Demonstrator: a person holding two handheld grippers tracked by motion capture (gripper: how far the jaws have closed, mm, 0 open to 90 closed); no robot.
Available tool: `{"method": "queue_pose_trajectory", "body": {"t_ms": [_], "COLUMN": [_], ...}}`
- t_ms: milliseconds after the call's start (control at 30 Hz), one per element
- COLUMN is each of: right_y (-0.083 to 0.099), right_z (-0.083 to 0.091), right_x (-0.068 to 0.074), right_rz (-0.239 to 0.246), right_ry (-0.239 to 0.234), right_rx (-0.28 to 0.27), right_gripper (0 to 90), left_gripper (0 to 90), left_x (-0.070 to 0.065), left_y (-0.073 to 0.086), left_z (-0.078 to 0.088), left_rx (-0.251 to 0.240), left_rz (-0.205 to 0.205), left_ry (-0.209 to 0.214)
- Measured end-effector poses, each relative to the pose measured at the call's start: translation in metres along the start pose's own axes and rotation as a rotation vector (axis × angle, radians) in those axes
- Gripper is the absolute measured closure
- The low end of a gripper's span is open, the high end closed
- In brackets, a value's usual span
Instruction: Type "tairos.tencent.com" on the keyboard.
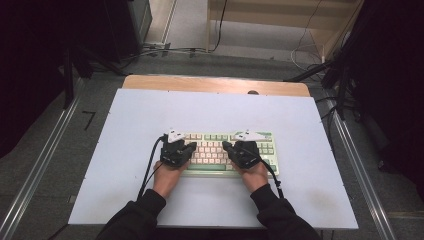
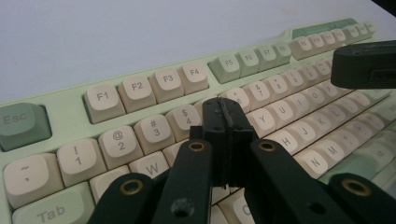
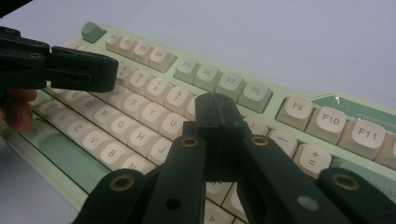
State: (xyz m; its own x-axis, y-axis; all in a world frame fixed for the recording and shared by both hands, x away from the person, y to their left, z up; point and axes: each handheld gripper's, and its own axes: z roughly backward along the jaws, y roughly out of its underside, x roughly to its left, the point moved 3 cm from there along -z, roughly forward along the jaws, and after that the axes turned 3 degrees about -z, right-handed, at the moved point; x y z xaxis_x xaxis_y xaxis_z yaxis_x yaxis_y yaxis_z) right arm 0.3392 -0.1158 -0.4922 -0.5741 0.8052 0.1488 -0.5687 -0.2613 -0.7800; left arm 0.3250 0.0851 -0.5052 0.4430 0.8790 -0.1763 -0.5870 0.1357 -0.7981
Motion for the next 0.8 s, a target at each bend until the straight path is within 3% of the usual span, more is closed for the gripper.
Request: {"method": "queue_pose_trajectory", "body": {"t_ms": [800], "right_y": [-0.0005], "right_z": [0.0007], "right_x": [0.0016], "right_rz": [0.0], "right_ry": [-0.007], "right_rx": [-0.003], "right_gripper": [87.6], "left_gripper": [90.0], "left_x": [-0.0017], "left_y": [0.0026], "left_z": [-0.0075], "left_rx": [0.04], "left_rz": [-0.017], "left_ry": [0.0]}}
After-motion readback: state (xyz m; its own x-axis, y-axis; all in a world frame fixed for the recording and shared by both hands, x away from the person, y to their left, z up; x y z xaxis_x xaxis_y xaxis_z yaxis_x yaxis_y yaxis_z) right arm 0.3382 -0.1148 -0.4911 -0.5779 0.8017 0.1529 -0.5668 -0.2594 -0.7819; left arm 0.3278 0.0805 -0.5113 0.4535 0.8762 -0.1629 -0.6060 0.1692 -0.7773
